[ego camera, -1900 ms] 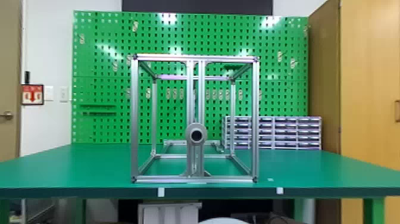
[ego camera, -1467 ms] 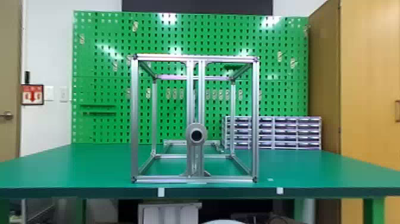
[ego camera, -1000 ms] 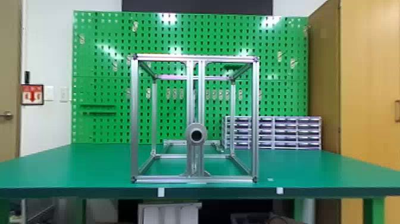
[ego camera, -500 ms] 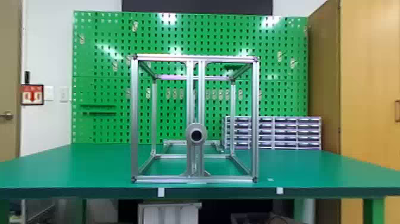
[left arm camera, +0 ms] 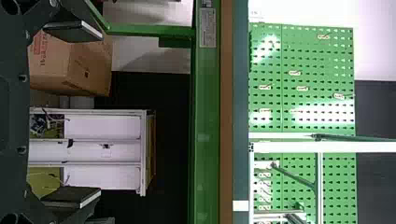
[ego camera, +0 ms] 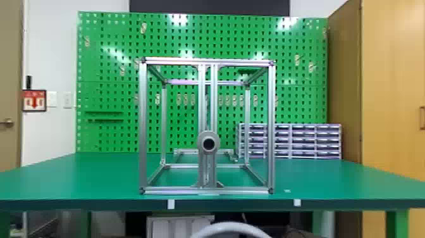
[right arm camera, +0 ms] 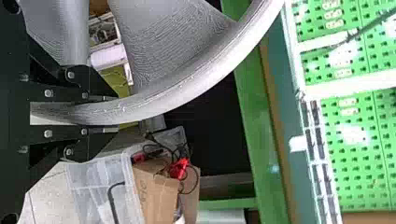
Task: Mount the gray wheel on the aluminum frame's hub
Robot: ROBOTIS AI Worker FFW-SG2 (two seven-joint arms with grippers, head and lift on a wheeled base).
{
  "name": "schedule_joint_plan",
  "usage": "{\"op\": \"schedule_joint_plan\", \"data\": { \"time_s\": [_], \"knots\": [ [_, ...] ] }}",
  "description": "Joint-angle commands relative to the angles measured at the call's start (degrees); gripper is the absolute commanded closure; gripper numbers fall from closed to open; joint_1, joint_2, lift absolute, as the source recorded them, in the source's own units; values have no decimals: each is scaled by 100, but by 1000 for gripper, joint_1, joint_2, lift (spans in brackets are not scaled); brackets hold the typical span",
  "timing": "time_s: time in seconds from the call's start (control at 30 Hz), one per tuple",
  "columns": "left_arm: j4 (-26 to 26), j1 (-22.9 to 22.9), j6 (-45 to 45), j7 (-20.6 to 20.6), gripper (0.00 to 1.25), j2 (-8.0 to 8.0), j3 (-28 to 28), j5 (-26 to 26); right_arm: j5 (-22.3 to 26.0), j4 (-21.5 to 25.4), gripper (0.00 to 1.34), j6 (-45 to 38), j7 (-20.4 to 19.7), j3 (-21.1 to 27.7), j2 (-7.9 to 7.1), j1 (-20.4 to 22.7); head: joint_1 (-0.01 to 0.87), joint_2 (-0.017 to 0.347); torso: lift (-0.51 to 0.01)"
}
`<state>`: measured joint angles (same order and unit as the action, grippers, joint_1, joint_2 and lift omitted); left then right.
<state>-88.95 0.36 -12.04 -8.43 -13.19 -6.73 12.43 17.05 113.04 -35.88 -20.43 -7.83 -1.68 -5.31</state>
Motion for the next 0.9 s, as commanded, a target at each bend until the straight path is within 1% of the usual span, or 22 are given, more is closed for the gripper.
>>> {"op": "schedule_joint_plan", "data": {
  "time_s": [0.0,0.13,0.27,0.33,0.5,0.63,0.77,0.87],
  "knots": [
    [0,17,0,0,121,0,5,-3,-115,517,1174,-938,-146,-131,-25,-304,-5,6,-499],
    [-9,26,0,0,121,0,5,-3,-53,851,1174,-1395,-454,-298,-87,-532,-5,6,-499],
    [-26,43,0,0,121,0,31,-12,96,1080,1174,-1782,-656,-351,-130,-787,-5,6,-499],
    [-26,52,0,0,121,-9,40,-21,254,1141,1174,-1887,-752,-351,-148,-901,-5,6,-499],
    [-70,96,0,0,121,-9,84,-39,835,1238,1174,-2107,-963,-360,-218,-1253,-5,6,-499],
    [-97,131,27,0,121,-9,119,-56,1204,1273,1174,-2212,-1183,-483,-280,-1560,-5,6,-499],
    [-141,175,88,0,121,-9,145,-91,1617,1291,1173,-2283,-1447,-562,-297,-1859,-5,6,-499],
    [-167,193,106,0,121,-9,154,-109,1810,1291,1173,-2291,-1719,-702,-359,-2097,-5,6,-499]
  ]
}}
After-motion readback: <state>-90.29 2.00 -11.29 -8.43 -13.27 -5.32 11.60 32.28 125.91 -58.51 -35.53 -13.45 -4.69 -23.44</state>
